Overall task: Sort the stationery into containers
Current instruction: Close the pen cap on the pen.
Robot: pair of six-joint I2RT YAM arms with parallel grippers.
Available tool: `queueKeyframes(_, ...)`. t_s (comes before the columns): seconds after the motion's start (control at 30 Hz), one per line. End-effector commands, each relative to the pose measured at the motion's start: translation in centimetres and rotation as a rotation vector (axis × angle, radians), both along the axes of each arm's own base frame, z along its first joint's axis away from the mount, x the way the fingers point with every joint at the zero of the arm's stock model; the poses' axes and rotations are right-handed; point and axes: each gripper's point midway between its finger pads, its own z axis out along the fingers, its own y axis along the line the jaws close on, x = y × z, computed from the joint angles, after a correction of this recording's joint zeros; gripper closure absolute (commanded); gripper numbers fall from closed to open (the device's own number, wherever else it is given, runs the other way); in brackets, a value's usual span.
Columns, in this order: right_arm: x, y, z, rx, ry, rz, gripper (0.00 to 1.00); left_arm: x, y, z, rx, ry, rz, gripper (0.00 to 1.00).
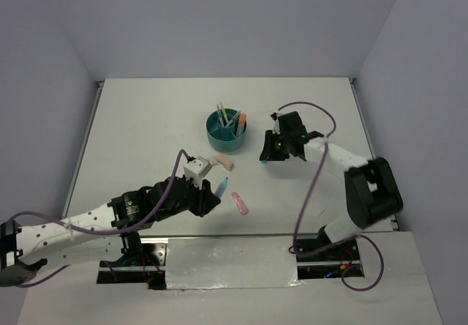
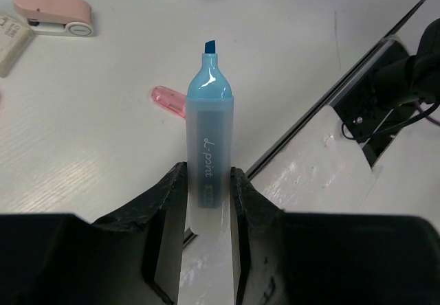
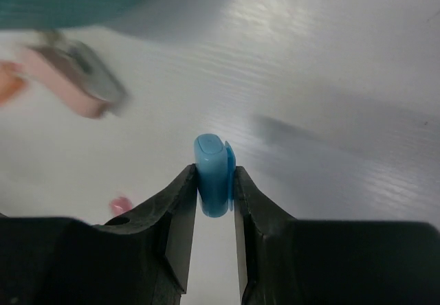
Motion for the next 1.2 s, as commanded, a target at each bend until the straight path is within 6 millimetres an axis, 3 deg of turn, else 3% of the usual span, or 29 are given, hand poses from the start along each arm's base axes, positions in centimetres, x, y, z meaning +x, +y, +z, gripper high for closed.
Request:
queueKeyframes(0.0,0.1,3.7,10.6,0.32,-0.287,-0.106,1.0,0.4,-2.9,4.1,-0.254,-0.053,-0.014,1.0)
queueKeyframes(0.03,0.2,4.1,17.1,0.473,-0.471,-0.175,1.0,0.3,-3.3,3.7,-0.275,-0.055,-0.025,1.0)
queueKeyframes(0.07,-0.8,4.1,17.7,0.509,-0.516,-0.207,1.0,0.5,-4.2,5.6,-0.358,-0.098,-0.036,1.0)
queueKeyframes(0.1,-2.6,5.9,20.6,0.587,-0.579,-0.178,1.0,0.4,-4.5,5.8,-0.375,-0.113,-0.05,1.0)
queueKeyframes(0.13,-3.7,6.2,22.6,0.621,-0.636,-0.184,1.0,0.3,-5.0,6.2,-0.382,-0.141,-0.072,1.0)
queueKeyframes(0.17,-4.2,4.5,25.6,0.647,-0.742,-0.279,1.0,0.3,-5.2,6.9,-0.4,-0.165,-0.081,1.0)
queueKeyframes(0.23,-6.3,5.5,27.9,0.699,-0.776,-0.263,1.0,0.2,-5.8,8.7,-0.447,-0.226,-0.107,1.0)
queueKeyframes(0.27,-6.4,5.1,29.0,0.7,-0.798,-0.305,1.0,0.1,-6.0,9.5,-0.469,-0.247,-0.119,1.0)
queueKeyframes(0.3,-6.9,5.1,29.5,0.701,-0.814,-0.299,1.0,0.0,-6.1,10.8,-0.51,-0.281,-0.129,1.0)
queueKeyframes(0.37,-8.5,5.9,29.6,0.726,-0.82,-0.281,1.0,0.2,-6.1,11.5,-0.517,-0.316,-0.129,1.0)
queueKeyframes(0.4,-8.8,5.2,30.8,0.75,-0.87,-0.305,1.0,0.4,-6.2,12.0,-0.526,-0.331,-0.126,1.0)
queueKeyframes(0.6,-10.8,6.4,31.3,0.75,-0.889,-0.282,1.0,0.3,-6.6,13.1,-0.537,-0.379,-0.149,1.0)
queueKeyframes(0.87,-11.7,6.7,31.2,0.688,-0.872,-0.334,1.0,2.3,-5.7,11.5,-0.426,-0.384,-0.046,1.0)
queueKeyframes(0.97,-11.8,6.8,30.4,0.647,-0.865,-0.341,1.0,2.6,-5.2,11.6,-0.417,-0.398,-0.027,1.0)
queueKeyframes(1.17,-11.9,7.2,30.9,0.642,-0.871,-0.331,1.0,3.0,-4.9,11.4,-0.388,-0.407,-0.006,1.0)
